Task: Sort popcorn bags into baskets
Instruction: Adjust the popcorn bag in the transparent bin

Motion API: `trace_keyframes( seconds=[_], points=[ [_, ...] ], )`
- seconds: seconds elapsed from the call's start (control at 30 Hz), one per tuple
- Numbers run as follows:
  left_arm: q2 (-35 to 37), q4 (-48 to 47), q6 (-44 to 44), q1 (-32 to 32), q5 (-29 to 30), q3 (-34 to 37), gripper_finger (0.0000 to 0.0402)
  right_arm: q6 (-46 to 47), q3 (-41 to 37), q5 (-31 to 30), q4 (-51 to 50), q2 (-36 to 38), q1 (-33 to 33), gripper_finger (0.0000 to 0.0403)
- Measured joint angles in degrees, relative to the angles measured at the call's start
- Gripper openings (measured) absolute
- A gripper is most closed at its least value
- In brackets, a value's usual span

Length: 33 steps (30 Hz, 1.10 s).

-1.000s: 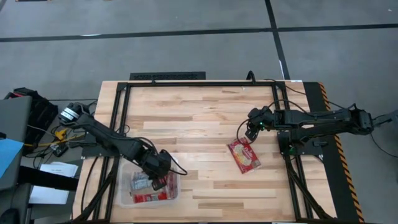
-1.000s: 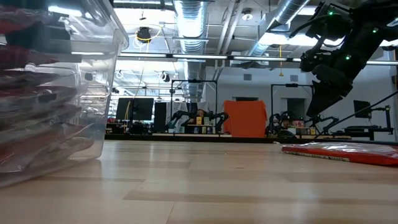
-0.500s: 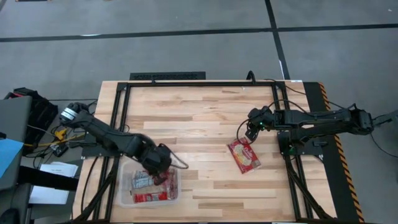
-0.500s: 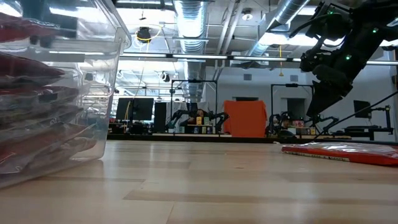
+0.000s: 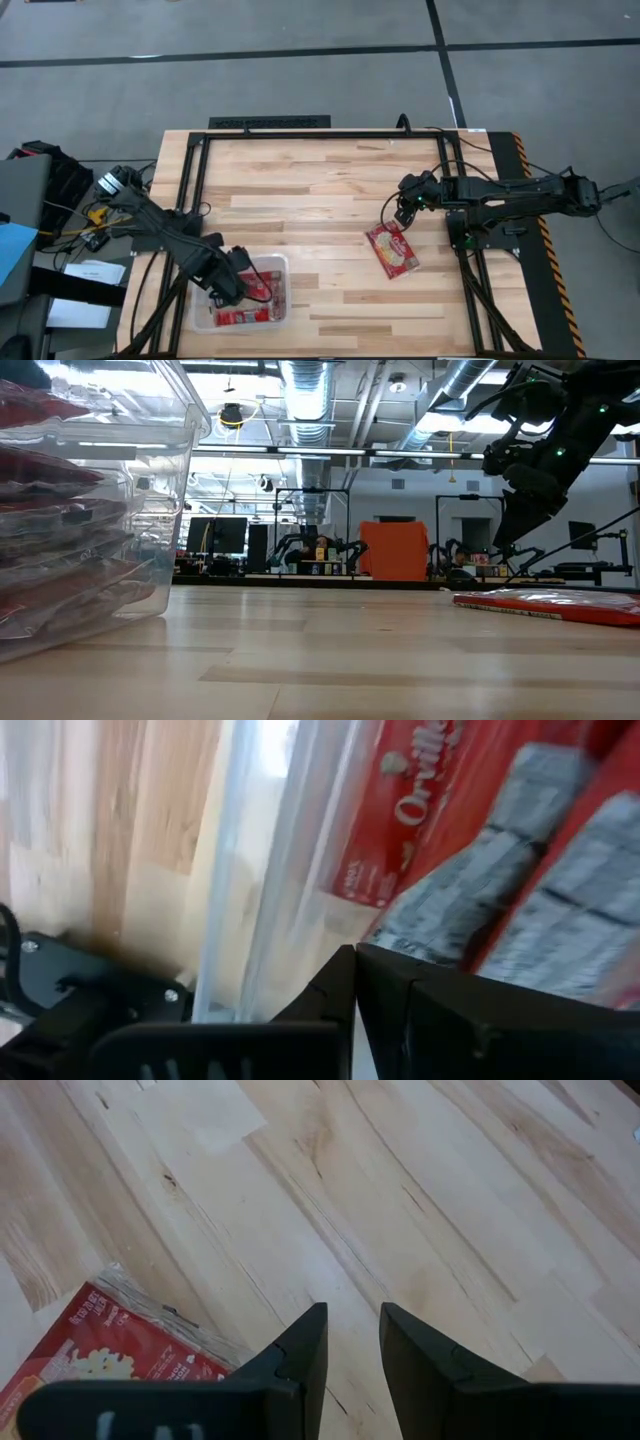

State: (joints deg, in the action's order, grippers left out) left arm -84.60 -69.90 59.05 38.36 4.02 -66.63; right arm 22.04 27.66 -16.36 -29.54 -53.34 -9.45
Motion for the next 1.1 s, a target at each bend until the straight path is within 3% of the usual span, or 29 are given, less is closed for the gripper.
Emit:
trace_keyframes(
  seconds=[0.17,0.4,0.7,1.1],
  points=[
    [0.0,0.7,0.8,0.7,0.8,2.4,0.0000,0.0,0.0,0.0,0.0,0.0,0.0,0.0118],
    [0.0,8.7,-3.6,1.0,0.3,4.5,0.0000,0.8,0.0,0.0,0.0,0.0,0.0,0.0118],
    [0.2,16.1,-9.0,-0.7,-11.3,5.4,0.0000,0.9,0.0,-0.1,0.1,0.0,0.0,0.0118],
    [0.2,16.0,-5.4,-2.9,-9.6,0.9,0.0000,1.0,0.0,-0.1,0.1,0.0,0.0,0.0118]
  ],
)
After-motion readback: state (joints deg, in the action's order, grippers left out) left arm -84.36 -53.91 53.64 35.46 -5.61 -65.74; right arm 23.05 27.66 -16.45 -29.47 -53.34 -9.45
